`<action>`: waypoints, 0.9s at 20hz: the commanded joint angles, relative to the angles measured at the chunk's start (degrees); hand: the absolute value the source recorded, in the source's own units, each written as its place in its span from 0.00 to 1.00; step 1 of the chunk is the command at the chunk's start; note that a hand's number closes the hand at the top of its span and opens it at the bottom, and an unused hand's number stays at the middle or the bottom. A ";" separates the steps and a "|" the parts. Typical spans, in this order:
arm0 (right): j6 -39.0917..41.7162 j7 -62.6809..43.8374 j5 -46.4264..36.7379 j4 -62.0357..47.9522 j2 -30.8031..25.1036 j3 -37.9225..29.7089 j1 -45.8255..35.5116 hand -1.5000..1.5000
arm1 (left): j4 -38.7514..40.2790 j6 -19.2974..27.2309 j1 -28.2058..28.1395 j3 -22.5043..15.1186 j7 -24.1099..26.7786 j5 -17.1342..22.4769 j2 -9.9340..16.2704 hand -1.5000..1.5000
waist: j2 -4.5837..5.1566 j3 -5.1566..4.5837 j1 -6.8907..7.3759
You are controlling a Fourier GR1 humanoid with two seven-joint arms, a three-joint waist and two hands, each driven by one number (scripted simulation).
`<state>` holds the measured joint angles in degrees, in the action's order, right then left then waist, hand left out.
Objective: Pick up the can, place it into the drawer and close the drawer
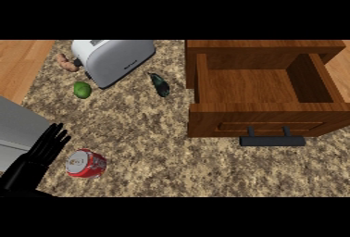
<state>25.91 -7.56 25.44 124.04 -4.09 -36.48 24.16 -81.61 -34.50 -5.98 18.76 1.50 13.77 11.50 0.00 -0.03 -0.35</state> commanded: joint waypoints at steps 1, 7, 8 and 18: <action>-0.61 -1.93 -0.87 3.13 1.42 0.31 -0.79 0.00 | 10.22 0.04 3.98 0.67 7.23 -4.93 1.22 0.00 | 0.01 -0.01 -0.04; 4.75 -1.15 5.18 0.14 -1.05 -5.60 1.36 0.00 | 20.45 -0.59 5.40 -0.36 15.71 -9.45 2.15 0.00 | -0.03 0.00 -0.18; 1.82 -5.45 6.18 3.64 -0.54 -5.00 0.40 0.00 | 19.29 -1.53 5.27 0.32 13.88 -8.12 3.74 0.00 | -0.04 0.00 -0.01; 4.89 -4.91 7.94 1.63 -1.05 -8.68 -0.14 0.00 | 37.67 -2.22 11.52 -1.17 25.77 -12.60 4.45 0.00 | -0.01 -0.01 -0.12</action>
<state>30.41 -10.56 30.39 125.40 -3.67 -42.72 24.24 -49.51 -35.40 3.28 17.69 23.72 1.84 14.74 0.01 -0.03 -0.46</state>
